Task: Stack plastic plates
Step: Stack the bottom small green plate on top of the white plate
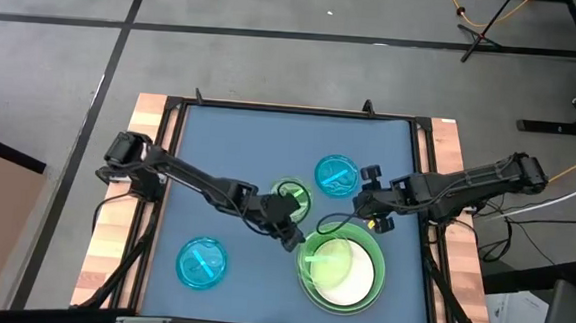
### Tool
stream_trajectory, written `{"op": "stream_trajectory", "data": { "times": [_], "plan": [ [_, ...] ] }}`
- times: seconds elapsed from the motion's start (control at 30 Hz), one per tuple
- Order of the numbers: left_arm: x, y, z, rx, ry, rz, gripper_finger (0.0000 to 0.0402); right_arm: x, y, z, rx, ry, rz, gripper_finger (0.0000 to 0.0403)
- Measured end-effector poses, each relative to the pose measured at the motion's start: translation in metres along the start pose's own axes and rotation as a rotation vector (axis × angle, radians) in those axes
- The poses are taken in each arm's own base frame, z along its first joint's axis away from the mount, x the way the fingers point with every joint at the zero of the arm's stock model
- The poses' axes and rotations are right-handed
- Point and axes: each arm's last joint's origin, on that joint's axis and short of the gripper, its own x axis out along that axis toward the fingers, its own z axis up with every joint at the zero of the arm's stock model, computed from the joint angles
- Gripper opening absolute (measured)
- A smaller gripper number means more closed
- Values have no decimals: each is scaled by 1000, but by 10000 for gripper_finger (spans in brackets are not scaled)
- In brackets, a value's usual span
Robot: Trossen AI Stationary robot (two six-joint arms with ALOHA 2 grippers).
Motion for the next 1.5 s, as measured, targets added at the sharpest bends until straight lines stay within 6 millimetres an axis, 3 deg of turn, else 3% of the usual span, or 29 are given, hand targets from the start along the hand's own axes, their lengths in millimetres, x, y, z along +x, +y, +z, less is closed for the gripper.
{"op": "stream_trajectory", "data": {
  "times": [0.23, 0.7, 0.97, 1.1, 1.5],
  "plan": [
    [29, 11, -11, -82, 36, -19, 0, 0, 0, 0, -57, 4, -1, 105],
    [58, 23, -18, -239, 19, -72, 0, 0, -2, -5, -128, 74, -88, 105],
    [73, 1, -11, -224, 9, -119, 0, 0, -2, -5, -127, 71, -87, 105],
    [82, 2, -12, -219, 20, -95, 0, 0, -2, -5, -127, 72, -87, 105],
    [87, 13, -20, -227, 45, 5, 0, 0, -2, -5, -126, 69, -87, 105]
  ]
}}
